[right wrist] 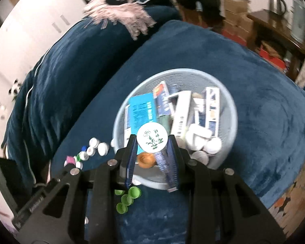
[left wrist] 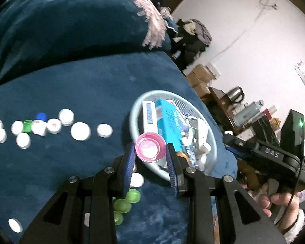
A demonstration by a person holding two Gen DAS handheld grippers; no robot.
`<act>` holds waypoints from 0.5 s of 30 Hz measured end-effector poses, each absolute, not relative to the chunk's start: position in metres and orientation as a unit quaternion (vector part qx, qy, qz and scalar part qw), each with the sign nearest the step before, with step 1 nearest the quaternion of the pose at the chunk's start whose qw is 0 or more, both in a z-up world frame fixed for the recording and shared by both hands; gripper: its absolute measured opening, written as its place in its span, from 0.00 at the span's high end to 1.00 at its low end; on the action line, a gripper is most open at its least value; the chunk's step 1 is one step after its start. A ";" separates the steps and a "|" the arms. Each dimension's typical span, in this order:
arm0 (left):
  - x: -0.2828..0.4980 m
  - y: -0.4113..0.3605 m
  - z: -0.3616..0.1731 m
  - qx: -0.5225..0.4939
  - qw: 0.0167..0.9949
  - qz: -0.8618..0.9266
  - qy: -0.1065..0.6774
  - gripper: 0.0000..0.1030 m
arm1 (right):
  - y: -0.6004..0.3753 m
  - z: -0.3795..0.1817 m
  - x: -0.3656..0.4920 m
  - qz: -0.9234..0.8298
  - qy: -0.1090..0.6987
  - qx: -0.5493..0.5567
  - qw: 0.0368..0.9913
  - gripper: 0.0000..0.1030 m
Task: Organize objects
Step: 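Carry the pink cap and printed white cap over the basket and release both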
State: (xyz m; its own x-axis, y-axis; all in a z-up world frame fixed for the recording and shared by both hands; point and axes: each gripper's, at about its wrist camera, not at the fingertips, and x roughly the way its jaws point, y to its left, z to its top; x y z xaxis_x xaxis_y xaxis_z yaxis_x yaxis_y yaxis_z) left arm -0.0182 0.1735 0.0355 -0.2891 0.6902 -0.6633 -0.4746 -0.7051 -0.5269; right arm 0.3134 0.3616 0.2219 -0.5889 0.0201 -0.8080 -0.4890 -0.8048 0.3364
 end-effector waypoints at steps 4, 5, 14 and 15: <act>-0.007 0.207 0.037 -0.465 0.396 0.786 -0.093 0.70 | 0.380 0.212 0.317 0.832 0.295 -0.434 0.179 0.70; -0.005 0.214 0.036 -0.466 0.402 0.783 -0.090 0.70 | 0.385 0.210 0.320 0.828 0.302 -0.435 0.183 0.70; 0.019 0.293 0.017 -0.476 0.462 0.747 -0.055 0.68 | 0.426 0.195 0.343 0.791 0.424 -0.387 0.210 0.57; 0.022 0.299 0.017 -0.476 0.464 0.746 -0.051 0.54 | 0.427 0.194 0.347 0.786 0.428 -0.389 0.219 0.50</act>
State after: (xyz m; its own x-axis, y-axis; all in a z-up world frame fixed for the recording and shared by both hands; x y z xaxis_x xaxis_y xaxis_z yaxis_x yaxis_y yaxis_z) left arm 0.0220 0.2986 0.0165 -0.1174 0.7401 -0.6622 -0.6431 -0.5648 -0.5172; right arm 0.3469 0.4271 0.1938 -0.6024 0.0115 -0.7981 -0.6763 -0.5386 0.5026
